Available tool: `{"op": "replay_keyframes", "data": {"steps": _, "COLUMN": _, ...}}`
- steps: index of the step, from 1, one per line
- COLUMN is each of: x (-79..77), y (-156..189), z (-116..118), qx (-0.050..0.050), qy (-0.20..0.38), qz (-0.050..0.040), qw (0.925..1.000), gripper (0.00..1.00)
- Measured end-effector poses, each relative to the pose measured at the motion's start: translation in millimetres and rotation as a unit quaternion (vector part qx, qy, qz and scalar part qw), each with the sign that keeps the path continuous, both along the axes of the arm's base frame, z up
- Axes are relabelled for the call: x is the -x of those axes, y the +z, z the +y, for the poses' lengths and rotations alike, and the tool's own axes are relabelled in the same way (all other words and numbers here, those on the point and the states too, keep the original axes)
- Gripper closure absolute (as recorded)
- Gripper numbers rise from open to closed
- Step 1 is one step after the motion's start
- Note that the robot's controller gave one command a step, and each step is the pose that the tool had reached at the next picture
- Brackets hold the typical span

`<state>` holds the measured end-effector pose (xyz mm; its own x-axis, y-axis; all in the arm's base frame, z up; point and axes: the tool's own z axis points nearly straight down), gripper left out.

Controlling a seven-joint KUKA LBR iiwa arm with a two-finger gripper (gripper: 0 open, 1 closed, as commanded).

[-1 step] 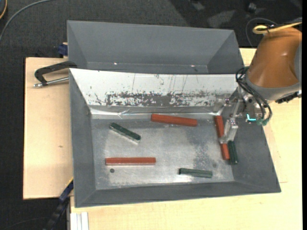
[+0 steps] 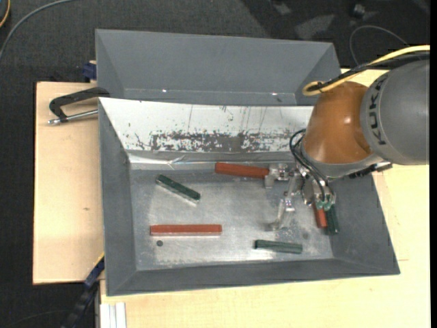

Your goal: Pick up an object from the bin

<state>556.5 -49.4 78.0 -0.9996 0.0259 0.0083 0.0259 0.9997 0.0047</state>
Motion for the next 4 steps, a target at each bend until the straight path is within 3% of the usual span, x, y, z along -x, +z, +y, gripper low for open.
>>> {"op": "replay_keyframes", "data": {"steps": 1, "x": 2.3, "y": -7, "z": -56, "qx": 0.002, "qy": 0.208, "qz": -0.0051, "qw": 0.9782, "gripper": 0.00}}
{"op": "replay_keyframes", "data": {"steps": 2, "x": 45.8, "y": 77, "z": -84, "qx": 0.004, "qy": 0.140, "qz": -0.0087, "qw": 0.9901, "gripper": 0.00}}
{"op": "replay_keyframes", "data": {"steps": 3, "x": 56.6, "y": -9, "z": -97, "qx": 0.000, "qy": 0.206, "qz": -0.0017, "qw": 0.9786, "gripper": 0.00}}
{"op": "replay_keyframes", "data": {"steps": 4, "x": 32.3, "y": -7, "z": -82, "qx": 0.001, "qy": 0.428, "qz": -0.0080, "qw": 0.9039, "gripper": 0.00}}
